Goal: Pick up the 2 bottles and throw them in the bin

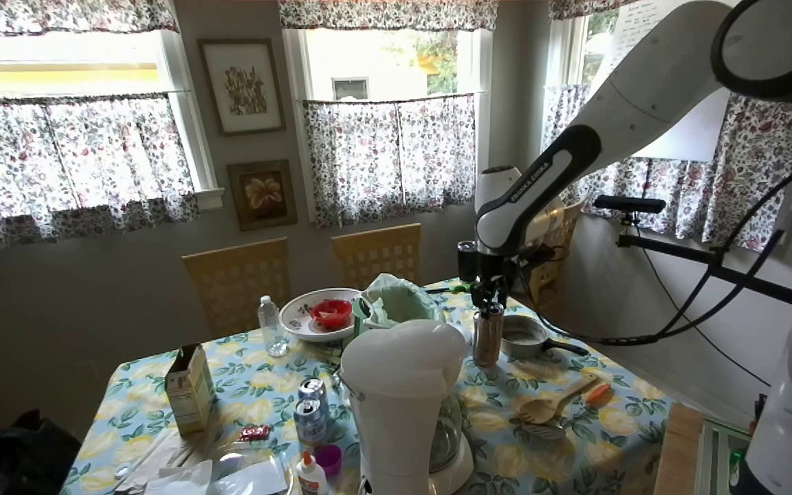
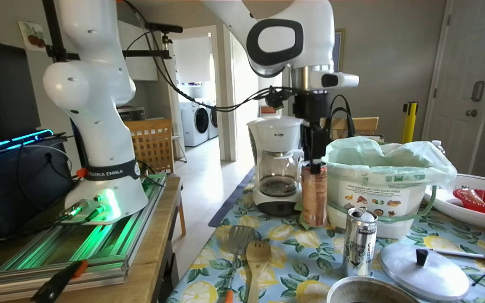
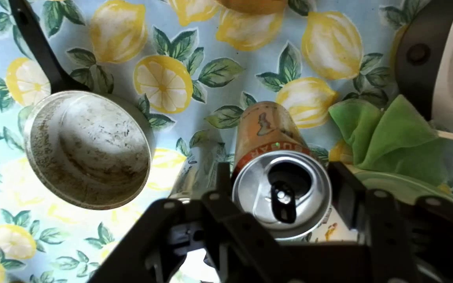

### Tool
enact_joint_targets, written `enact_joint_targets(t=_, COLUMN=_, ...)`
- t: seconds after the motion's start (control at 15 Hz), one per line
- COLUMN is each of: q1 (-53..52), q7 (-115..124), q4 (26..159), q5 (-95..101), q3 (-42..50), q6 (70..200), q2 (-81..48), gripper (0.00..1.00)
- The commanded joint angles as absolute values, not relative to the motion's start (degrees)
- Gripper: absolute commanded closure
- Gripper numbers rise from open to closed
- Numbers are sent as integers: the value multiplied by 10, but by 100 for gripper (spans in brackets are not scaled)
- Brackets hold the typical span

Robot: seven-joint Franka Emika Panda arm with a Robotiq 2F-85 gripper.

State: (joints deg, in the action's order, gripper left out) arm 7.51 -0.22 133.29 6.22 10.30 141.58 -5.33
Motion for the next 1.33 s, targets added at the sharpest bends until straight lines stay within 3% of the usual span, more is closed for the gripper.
enact_joint_targets(t=0.0, q1=69, q7=11, q4=1339, q5=119, q3=95, q6=1336, q2=32, gripper=62)
enact_joint_targets(t=0.4, q1=67, q7=11, q4=1287, q5=149, q3=58, q6=1296, q2=101, gripper=62)
enact_joint_targets(t=1.27, q1=37, q7=-23, q4=1151, q5=80, q3=39, q6=1344, q2=57, gripper=62)
